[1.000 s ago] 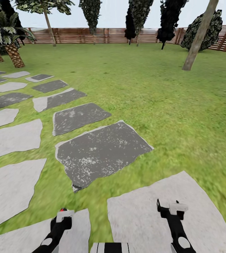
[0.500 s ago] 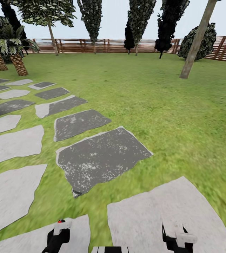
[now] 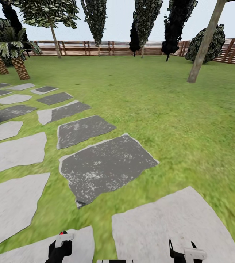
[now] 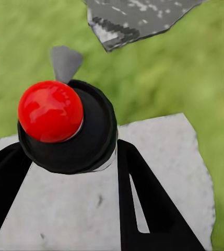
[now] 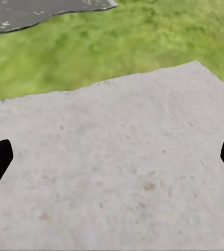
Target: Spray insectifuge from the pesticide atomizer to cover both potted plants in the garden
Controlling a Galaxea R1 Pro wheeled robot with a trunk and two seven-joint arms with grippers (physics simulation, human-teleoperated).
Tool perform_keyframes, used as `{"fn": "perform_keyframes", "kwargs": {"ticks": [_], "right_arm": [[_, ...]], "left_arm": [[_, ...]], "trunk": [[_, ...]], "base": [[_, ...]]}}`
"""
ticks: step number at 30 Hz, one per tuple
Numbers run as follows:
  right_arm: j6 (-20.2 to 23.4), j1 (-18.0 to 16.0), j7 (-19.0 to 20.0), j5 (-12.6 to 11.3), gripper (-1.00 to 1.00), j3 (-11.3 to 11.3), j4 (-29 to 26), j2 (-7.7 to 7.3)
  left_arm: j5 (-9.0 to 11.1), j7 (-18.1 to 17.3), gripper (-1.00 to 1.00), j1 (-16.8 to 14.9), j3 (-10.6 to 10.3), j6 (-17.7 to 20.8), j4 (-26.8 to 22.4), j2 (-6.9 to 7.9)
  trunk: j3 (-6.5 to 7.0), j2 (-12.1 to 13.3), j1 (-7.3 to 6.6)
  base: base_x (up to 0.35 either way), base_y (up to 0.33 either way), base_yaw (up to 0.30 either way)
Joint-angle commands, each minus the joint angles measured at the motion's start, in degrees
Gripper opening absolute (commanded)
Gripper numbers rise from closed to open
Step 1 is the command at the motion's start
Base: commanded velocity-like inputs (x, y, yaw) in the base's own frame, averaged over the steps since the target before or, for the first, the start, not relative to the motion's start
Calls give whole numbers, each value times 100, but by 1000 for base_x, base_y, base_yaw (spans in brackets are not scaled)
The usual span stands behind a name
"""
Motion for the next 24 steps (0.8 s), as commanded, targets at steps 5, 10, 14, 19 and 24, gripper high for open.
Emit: {"fn": "perform_keyframes", "kwargs": {"ticks": [5, 10, 14, 19, 24], "right_arm": [[-11, -2, -30, 33, 100, 9, 8, 0], [-11, -2, -30, 33, 100, 10, 12, 3], [-11, -2, -30, 34, 100, 10, 12, 1], [-11, -2, -30, 38, 100, 10, 12, -3], [-11, -2, -30, 42, 100, 10, 12, -15]], "left_arm": [[43, -3, -100, -3, -5, -17, -2, -5], [44, -3, -100, -3, -5, -17, -11, -8], [44, -3, -100, -3, -6, -16, -14, -9], [44, -3, -100, -3, -6, -17, -14, -17], [46, -3, -100, -3, -5, -16, -12, -23]], "trunk": [[106, 201, -111], [177, 321, -177], [190, 321, -177], [206, 321, -177], [222, 321, -177]], "base": [[0, 0, 186], [0, 0, 254], [0, 0, 265], [0, 0, 266], [0, 0, 267]]}}
